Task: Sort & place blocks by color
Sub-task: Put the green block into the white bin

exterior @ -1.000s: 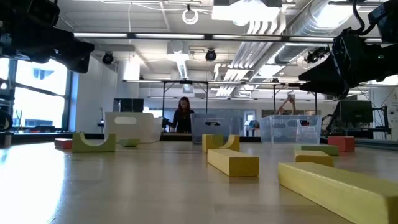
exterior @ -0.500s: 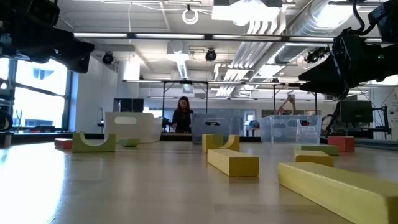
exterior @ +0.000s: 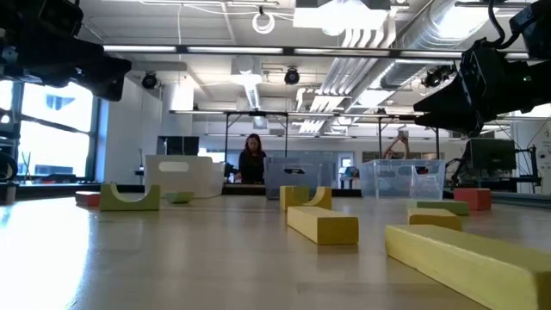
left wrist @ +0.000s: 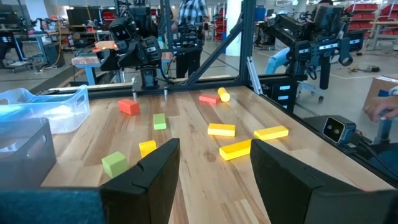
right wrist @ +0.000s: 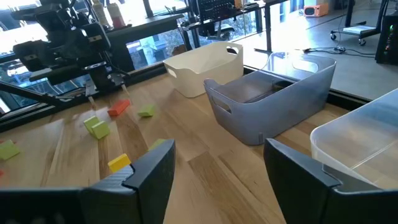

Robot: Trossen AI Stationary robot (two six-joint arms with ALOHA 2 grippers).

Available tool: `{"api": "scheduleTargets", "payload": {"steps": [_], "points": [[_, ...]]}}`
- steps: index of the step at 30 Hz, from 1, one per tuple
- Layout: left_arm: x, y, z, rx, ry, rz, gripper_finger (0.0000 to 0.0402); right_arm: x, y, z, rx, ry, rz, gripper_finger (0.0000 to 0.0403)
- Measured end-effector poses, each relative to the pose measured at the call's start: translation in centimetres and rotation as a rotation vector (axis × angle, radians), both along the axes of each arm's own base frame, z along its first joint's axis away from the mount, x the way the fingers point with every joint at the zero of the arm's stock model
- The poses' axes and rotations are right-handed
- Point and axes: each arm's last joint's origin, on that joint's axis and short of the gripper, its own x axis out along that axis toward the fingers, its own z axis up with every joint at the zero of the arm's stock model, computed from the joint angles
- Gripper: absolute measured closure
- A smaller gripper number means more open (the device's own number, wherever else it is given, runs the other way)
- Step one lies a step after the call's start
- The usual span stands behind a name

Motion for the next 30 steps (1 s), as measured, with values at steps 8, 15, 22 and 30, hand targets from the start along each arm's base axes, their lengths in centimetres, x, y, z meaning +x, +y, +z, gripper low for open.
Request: {"api": "scheduleTargets", "payload": {"steps": [8,15,22,30], "points": [[0.00,0.00,-0.01,-0.035,0.004,0.002,0.0218,0.00,0.00,-0.01,0.000,0.000,0.000,0.0171],[0.00,0.00,0.00,-0.086,0.009,0.004,0.0218,0.00,0.00,-0.02,0.000,0.001,0.000,0.0171],[0.01,0.06,0.01,-0.085,0.008,0.025,0.0218,0.00,0.00,0.00,0.000,0.000,0.000,0.0171],[0.01,0.11,0.04,-0.084,0.003,0.042,0.0218,0.00,0.00,-0.01,0.000,0.001,0.000,0.0171]]}}
